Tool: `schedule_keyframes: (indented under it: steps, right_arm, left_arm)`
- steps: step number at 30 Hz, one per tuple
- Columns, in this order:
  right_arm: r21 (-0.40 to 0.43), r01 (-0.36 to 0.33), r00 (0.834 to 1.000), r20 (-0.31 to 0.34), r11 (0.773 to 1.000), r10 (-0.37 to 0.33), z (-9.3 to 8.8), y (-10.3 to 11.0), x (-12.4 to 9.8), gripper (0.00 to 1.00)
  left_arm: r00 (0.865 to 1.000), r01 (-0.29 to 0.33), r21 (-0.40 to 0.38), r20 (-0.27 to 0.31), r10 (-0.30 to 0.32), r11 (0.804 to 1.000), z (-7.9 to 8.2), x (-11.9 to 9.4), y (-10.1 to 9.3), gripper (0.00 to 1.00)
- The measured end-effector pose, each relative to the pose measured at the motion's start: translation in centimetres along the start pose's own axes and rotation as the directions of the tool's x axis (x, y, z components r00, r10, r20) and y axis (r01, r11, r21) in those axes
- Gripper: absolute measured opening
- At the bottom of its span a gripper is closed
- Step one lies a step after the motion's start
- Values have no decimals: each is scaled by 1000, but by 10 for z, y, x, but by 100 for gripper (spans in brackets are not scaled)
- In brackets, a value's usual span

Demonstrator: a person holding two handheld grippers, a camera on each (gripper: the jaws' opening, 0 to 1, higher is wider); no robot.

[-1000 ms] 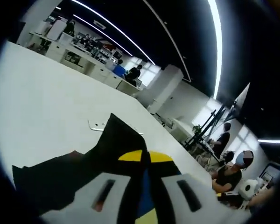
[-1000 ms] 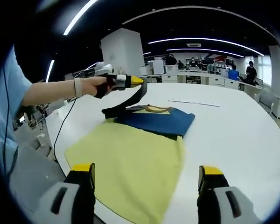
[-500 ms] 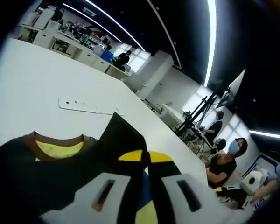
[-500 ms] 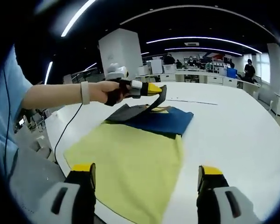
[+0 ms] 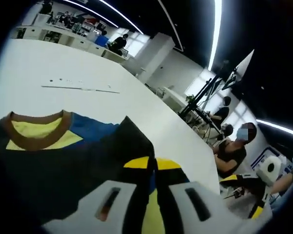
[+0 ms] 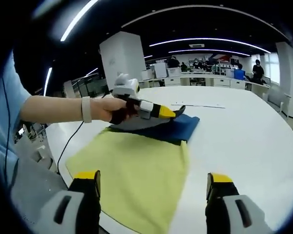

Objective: Fold the garment on the visible template until the final outline fits inside the template.

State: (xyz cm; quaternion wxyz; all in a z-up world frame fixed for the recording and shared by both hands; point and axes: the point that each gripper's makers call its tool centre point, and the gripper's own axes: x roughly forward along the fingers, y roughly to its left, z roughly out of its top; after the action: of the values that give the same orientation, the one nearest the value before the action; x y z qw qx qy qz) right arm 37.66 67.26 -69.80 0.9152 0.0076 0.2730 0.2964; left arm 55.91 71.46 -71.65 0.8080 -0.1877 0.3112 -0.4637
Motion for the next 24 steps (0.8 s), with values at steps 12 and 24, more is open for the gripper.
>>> schedule_keyframes:
  steps: [12,24]
  right_arm:
    - [-2,-2,1000,-3,1000,2,-1,0,1,90]
    - [2,-9,1000,-13,1000,10,-3,0,2,91]
  left_arm:
    - [999,0,30,-52,1,1000,-13,-1,0,0]
    - [997,-62,123,-42,67,990,-5,-13,12,38]
